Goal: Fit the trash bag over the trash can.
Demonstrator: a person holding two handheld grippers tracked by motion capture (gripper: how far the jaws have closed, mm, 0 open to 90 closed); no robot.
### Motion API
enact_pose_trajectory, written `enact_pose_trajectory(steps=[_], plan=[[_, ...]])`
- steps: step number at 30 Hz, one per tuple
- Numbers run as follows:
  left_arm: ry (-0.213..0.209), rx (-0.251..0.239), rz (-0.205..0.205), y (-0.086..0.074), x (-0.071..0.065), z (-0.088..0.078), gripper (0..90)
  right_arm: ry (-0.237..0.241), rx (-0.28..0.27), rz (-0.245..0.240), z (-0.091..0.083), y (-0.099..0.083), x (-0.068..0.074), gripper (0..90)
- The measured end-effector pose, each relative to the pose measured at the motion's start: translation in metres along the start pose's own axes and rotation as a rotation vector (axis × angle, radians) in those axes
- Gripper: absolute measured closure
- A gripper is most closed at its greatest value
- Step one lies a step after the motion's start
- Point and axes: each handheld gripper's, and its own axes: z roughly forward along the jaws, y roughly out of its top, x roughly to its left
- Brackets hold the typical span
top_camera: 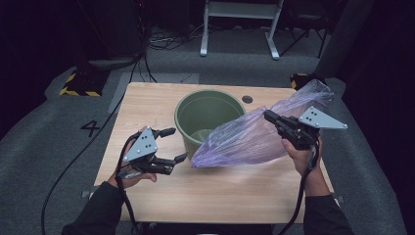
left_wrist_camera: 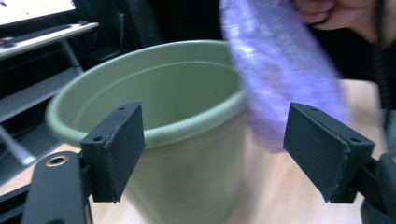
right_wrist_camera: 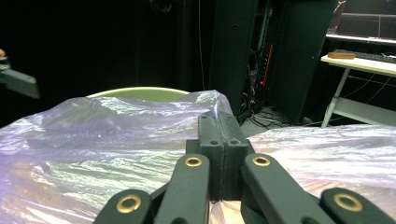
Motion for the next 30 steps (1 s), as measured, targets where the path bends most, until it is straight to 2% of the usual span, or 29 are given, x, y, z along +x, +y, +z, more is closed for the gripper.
enact_pose_trajectory(steps=[2,4,6,8,9,12,13,16,18,19,20,24,26,27,30], plan=[[-0.028,0.029,-0.055,0.001,0.013,0.005,20.3,-0.003,0.004,0.002,0.003,0.000,-0.001,90.0],[-0.021,-0.006,-0.083,0.004,0.023,0.003,20.4,-0.007,0.007,-0.001,0.005,0.000,-0.002,90.0],[-0.038,-0.045,-0.118,0.011,0.033,0.000,20.4,-0.010,0.008,0.000,0.006,0.001,-0.003,90.0],[-0.035,-0.061,-0.116,0.017,0.037,-0.002,20.4,-0.017,0.008,-0.003,0.008,0.003,-0.004,90.0],[-0.056,-0.068,-0.122,0.022,0.038,-0.002,20.3,-0.019,0.010,-0.003,0.009,0.004,-0.004,90.0],[-0.074,-0.073,-0.117,0.030,0.037,0.001,20.3,-0.028,0.027,-0.002,0.017,0.007,-0.009,90.0],[-0.092,-0.074,-0.112,0.039,0.034,0.006,20.3,-0.027,0.035,0.005,0.021,0.008,-0.010,90.0],[-0.151,-0.075,-0.102,0.049,0.025,0.016,20.2,-0.031,0.049,-0.004,0.028,0.011,-0.010,90.0],[-0.161,-0.070,-0.093,0.052,0.021,0.018,19.7,-0.034,0.056,-0.010,0.029,0.011,-0.010,90.0],[-0.192,-0.044,-0.067,0.057,0.010,0.028,19.1,-0.035,0.063,-0.018,0.033,0.012,-0.008,90.0],[-0.202,-0.033,-0.053,0.059,0.006,0.032,18.7,-0.033,0.066,-0.018,0.033,0.013,-0.008,90.0],[-0.199,0.036,-0.018,0.063,-0.004,0.048,18.6,-0.027,0.070,-0.021,0.036,0.014,-0.005,90.0],[-0.190,0.060,-0.025,0.064,-0.004,0.054,19.4,-0.024,0.069,-0.024,0.037,0.014,-0.004,90.0],[-0.198,0.066,-0.027,0.063,-0.003,0.056,22.1,-0.023,0.069,-0.027,0.037,0.014,-0.003,90.0],[-0.185,0.112,-0.015,0.062,-0.003,0.066,26.8,-0.017,0.064,-0.029,0.037,0.014,-0.002,90.0]])
